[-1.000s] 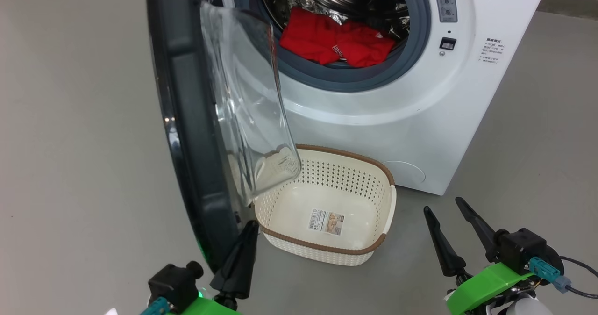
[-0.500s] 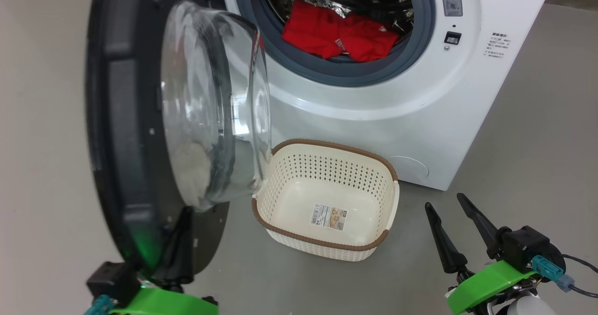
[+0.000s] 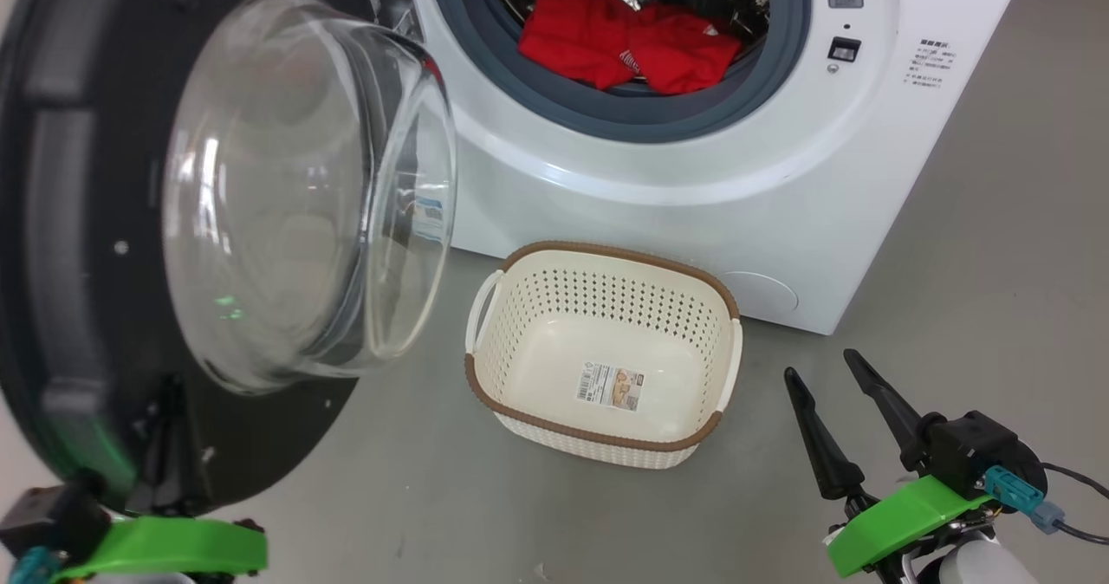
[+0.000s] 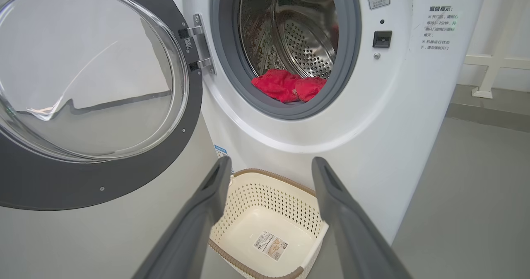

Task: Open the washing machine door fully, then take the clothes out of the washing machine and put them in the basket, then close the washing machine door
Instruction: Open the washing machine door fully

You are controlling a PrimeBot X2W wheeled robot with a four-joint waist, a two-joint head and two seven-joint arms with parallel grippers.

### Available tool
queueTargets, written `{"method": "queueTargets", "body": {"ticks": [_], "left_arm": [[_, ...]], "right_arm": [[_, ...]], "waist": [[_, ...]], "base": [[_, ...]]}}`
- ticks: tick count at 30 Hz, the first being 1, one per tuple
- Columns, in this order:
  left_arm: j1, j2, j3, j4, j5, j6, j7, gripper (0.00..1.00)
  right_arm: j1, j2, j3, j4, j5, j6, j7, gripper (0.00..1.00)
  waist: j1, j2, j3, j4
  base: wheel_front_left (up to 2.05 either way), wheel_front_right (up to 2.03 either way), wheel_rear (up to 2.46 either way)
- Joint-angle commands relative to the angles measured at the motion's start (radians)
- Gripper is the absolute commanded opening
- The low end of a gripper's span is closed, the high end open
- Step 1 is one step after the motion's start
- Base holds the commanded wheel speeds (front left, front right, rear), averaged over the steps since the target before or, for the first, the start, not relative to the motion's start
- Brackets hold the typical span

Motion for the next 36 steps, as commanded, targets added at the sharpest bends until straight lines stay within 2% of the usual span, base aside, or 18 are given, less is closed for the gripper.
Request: {"method": "queueTargets", "body": {"ticks": [1,9,18,36], "left_arm": [[-0.049,0.039,0.074,-0.009,0.023,-0.005,-0.006,0.0],[-0.14,0.072,0.246,0.059,0.058,-0.028,-0.006,0.0],[-0.218,0.108,0.395,0.122,0.095,-0.045,-0.006,0.0],[-0.391,0.186,0.591,0.278,0.176,-0.068,-0.006,0.0]], "right_arm": [[-0.034,-0.011,0.025,-0.027,-0.003,0.006,-0.009,1.0],[-0.051,-0.022,0.034,-0.028,-0.005,0.006,-0.009,1.0],[-0.073,-0.031,0.034,-0.035,-0.01,0.006,-0.009,1.0],[-0.13,-0.041,0.035,-0.054,-0.028,0.006,-0.009,1.0]], "waist": [[0.0,-0.0001,0.007,-0.005],[0.0,-0.0001,0.046,-0.026],[0.0,-0.0001,0.096,-0.051],[0.0,-0.0001,0.214,-0.086]], "base": [[0.0,0.0,0.0],[0.0,0.0,0.0],[0.0,0.0,0.0],[0.0,0.0,0.0]]}}
